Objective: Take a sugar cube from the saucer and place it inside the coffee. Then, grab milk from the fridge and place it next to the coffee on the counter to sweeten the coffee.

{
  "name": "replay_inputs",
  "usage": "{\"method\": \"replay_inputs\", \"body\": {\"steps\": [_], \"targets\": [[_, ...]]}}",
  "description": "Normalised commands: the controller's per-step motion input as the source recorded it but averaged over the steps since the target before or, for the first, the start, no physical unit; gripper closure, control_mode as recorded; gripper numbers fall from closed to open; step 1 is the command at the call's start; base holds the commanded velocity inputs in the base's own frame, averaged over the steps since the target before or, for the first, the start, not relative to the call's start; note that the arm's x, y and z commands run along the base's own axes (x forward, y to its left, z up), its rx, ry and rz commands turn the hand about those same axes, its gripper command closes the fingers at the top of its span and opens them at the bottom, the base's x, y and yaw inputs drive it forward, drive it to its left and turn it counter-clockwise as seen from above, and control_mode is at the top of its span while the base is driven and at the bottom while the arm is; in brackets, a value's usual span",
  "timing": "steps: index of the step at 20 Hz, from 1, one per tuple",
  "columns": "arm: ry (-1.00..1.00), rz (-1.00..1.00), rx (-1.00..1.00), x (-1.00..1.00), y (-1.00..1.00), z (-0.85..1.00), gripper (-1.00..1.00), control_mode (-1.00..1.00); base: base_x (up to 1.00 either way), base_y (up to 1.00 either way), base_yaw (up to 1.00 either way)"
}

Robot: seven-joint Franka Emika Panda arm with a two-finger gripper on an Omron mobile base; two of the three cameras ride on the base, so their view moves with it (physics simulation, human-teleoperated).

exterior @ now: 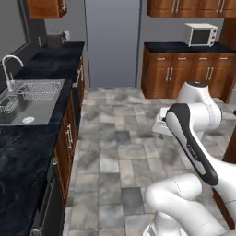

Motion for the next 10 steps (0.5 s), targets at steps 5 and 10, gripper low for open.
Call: {"method": "replay_inputs", "body": {"steps": [5,10], "targets": [[0.0,0.0,0.0,0.0,0.0,0.0,-1.0,1.0,1.0,-0.08,-0.42],[0.0,0.0,0.0,0.0,0.0,0.0,-1.0,1.0,1.0,-0.06,-0.45]]}}
